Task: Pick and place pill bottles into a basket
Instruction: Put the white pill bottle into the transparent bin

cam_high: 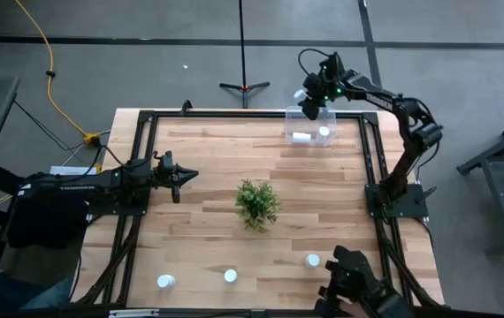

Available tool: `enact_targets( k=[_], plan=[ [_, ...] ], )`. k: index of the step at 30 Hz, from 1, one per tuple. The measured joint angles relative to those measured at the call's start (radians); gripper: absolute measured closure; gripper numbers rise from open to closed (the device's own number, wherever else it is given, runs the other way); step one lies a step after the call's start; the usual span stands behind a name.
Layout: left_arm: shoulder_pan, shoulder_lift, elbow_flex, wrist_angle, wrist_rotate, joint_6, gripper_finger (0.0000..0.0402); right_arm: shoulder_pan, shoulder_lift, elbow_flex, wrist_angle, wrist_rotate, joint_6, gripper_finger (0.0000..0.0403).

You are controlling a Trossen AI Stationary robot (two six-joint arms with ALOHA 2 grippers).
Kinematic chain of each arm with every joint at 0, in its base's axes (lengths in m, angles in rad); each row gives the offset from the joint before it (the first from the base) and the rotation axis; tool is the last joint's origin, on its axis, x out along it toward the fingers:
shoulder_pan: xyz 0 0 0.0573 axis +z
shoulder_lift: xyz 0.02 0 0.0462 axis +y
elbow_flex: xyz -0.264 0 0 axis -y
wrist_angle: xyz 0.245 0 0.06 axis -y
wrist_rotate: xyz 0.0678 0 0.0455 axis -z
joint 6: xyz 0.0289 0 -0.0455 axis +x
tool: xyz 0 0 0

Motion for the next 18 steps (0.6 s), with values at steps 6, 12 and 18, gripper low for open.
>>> enact_targets(
  k=[6,12,18],
  plan=[
    [0.0,0.0,0.0,0.0,0.0,0.0,0.0355,0.0,0.004,0.068,-0.033,0.001,-0.047,0.0237],
    [0.0,0.0,0.0,0.0,0.0,0.0,0.0355,-0.001,0.004,0.089,-0.105,0.004,-0.114,0.0237],
    [0.0,0.0,0.0,0.0,0.0,0.0,0.0355,0.009,0.004,0.09,-0.196,0.009,-0.15,0.0237]
  ],
)
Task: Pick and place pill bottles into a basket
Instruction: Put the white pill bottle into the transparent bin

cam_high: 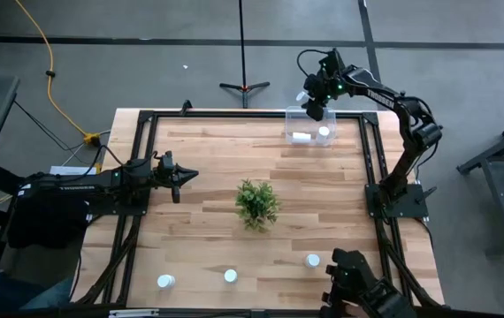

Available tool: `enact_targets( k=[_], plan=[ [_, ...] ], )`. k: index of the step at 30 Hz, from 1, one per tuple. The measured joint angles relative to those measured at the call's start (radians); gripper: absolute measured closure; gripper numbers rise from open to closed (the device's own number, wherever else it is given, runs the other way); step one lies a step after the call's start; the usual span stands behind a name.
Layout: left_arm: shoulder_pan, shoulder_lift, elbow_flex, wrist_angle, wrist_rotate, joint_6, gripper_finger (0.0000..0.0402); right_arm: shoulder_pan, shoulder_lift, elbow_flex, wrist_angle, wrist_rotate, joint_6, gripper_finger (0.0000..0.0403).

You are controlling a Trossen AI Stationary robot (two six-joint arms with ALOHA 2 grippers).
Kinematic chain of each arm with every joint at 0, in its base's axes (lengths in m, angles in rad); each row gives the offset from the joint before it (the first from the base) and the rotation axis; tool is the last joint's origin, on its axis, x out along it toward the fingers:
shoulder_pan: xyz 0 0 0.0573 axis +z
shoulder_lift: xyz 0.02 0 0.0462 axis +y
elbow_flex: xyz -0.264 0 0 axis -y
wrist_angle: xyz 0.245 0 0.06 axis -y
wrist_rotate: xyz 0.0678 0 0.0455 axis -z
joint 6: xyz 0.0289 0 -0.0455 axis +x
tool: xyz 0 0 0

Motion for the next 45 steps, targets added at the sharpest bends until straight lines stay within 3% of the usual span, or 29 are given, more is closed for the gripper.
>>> enact_targets(
  k=[15,21,35,40,45],
  plan=[
    [0.0,0.0,0.0,0.0,0.0,0.0,0.0355,0.057,0.0,-0.002,-0.056,-0.012,-0.023,0.0237],
    [0.0,0.0,0.0,0.0,0.0,0.0,0.0355,0.056,0.046,-0.003,-0.148,0.029,-0.049,0.0237],
    [0.0,0.0,0.0,0.0,0.0,-0.003,0.0355,0.082,0.138,-0.003,-0.138,0.033,-0.049,0.0237],
    [0.0,0.0,0.0,0.0,0.0,-0.003,0.0355,0.089,0.153,-0.003,-0.138,0.108,-0.084,0.0237],
    [0.0,0.0,0.0,0.0,0.0,-0.003,0.0355,0.094,0.179,-0.003,-0.123,0.116,-0.094,0.0237]
  ],
)
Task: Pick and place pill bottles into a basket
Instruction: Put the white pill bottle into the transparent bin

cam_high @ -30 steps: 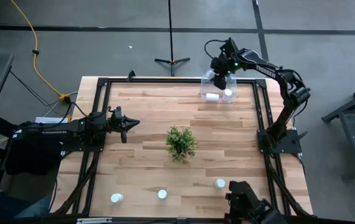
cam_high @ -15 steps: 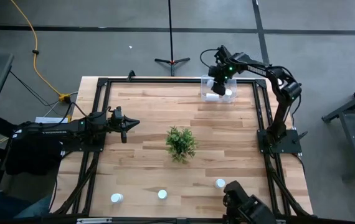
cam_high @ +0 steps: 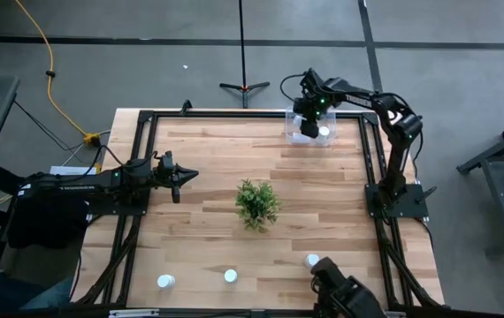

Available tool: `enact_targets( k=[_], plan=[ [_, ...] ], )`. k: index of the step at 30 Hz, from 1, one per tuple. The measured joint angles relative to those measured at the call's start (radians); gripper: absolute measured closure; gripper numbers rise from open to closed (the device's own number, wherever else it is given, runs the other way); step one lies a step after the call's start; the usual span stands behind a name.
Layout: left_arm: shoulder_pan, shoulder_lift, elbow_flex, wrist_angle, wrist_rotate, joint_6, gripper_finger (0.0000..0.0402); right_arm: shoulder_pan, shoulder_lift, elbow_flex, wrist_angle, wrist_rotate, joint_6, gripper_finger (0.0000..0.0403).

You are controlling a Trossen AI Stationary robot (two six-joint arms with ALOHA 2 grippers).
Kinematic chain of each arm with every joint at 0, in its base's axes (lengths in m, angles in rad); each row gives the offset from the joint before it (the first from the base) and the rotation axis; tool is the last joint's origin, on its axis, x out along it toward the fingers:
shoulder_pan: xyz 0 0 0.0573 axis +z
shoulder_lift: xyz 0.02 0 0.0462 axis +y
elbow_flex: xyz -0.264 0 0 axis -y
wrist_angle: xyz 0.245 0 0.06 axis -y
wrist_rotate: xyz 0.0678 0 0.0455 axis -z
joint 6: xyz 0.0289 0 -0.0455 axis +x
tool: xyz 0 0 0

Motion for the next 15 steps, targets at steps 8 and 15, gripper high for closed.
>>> enact_targets(
  k=[8,15],
  plan=[
    [0.0,0.0,0.0,0.0,0.0,0.0,0.0355,0.004,0.026,0.0,0.021,0.022,0.003,0.0237],
    [0.0,0.0,0.0,0.0,0.0,0.0,0.0355,0.006,0.026,0.0,0.024,0.018,-0.005,0.0237]
  ],
)
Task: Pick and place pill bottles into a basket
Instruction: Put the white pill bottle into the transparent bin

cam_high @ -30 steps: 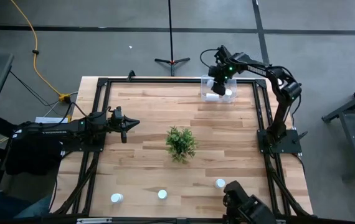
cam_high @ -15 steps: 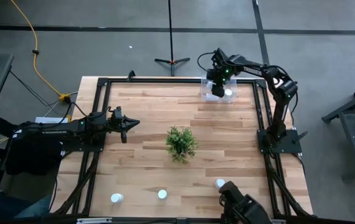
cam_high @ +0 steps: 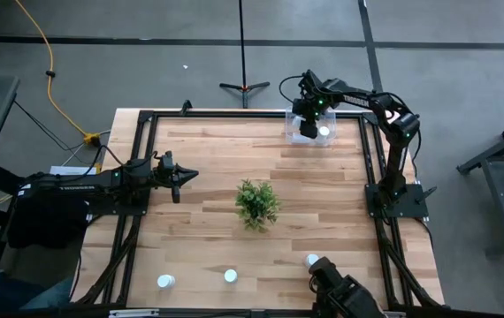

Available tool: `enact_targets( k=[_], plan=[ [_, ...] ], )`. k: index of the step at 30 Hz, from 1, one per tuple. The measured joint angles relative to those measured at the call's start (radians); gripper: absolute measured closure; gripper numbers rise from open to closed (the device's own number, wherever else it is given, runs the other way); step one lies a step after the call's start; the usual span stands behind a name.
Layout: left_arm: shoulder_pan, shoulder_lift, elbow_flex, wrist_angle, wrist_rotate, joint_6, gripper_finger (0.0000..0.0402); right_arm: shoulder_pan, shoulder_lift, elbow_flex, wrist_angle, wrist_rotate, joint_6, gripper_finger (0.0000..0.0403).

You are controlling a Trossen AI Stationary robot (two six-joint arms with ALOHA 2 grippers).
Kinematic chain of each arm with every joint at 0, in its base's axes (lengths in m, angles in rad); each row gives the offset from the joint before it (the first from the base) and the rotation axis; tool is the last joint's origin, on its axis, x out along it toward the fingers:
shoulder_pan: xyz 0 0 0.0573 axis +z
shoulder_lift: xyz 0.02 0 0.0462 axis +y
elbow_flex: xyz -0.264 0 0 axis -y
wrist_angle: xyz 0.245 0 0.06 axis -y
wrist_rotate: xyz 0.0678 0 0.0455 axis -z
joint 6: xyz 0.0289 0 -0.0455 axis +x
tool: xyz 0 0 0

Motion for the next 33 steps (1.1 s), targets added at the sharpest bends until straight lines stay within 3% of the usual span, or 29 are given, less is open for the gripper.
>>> enact_targets(
  k=[22,33],
  plan=[
    [0.0,0.0,0.0,0.0,0.0,0.0,0.0355,0.0,0.0,0.0,-0.04,-0.048,-0.003,0.0218],
    [0.0,0.0,0.0,0.0,0.0,0.0,0.0355,0.0,0.0,0.0,-0.034,0.024,0.013,0.0174]
  ],
)
